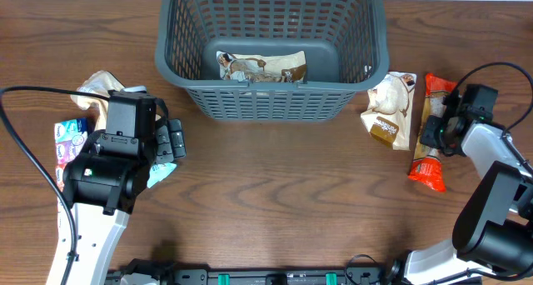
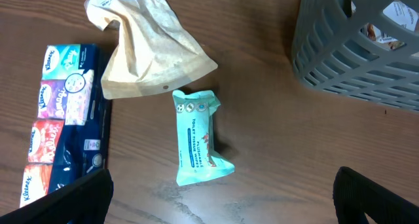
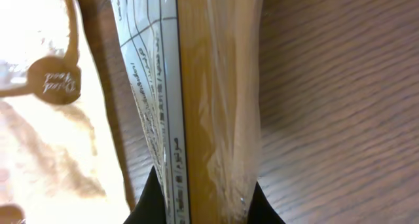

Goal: Pack container
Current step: 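Grasp the orange-capped snack bag with the right gripper, then lower the snack bag into the basket and release it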

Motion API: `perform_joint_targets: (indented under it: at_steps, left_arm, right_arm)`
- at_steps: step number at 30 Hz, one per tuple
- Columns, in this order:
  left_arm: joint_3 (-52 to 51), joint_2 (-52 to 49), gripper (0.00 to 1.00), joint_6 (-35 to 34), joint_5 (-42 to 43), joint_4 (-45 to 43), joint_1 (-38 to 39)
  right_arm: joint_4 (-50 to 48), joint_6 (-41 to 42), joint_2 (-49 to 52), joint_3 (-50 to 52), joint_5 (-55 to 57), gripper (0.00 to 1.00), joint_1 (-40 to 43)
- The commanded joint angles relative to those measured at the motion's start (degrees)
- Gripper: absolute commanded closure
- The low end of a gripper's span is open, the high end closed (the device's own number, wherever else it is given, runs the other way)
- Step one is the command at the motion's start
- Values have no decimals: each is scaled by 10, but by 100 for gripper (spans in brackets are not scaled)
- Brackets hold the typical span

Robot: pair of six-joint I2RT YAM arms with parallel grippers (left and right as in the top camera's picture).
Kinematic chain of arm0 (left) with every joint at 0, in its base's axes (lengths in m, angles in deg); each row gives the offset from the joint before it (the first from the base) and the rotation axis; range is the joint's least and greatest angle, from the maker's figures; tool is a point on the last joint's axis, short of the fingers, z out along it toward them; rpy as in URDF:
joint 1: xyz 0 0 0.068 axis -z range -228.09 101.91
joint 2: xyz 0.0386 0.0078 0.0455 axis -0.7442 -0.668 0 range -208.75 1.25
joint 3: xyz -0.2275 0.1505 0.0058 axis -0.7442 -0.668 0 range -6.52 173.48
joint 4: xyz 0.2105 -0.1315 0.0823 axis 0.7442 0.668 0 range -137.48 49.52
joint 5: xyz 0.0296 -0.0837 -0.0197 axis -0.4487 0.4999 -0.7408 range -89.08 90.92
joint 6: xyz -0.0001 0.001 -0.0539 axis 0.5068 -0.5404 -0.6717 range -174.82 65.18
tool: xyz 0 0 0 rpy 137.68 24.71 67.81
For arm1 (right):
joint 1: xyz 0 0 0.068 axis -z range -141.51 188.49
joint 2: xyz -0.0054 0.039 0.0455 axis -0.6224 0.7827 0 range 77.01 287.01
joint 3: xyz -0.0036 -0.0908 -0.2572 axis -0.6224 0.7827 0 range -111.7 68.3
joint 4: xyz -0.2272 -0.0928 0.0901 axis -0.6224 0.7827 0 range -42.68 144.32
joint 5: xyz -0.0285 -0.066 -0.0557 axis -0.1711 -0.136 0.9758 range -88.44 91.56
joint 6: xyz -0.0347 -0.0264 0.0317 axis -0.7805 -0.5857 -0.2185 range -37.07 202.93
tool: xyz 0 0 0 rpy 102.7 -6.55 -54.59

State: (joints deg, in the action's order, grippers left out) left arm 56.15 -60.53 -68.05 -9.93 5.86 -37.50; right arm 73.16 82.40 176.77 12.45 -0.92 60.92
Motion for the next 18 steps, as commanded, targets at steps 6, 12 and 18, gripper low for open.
perform_joint_targets:
  at_steps: [6,12,18]
  left_arm:
    - [1,1,3,7,0,1,-2]
    - [1,1,3,7,0,1,-2]
    - [1,1,3,7,0,1,-2]
  right_arm:
    - [117,-47,-69,-183,-21,99,-27]
    - [243,-141,-101,-434,-33,99,-100]
    - [308,-360,-101,-629,-72,99,-249]
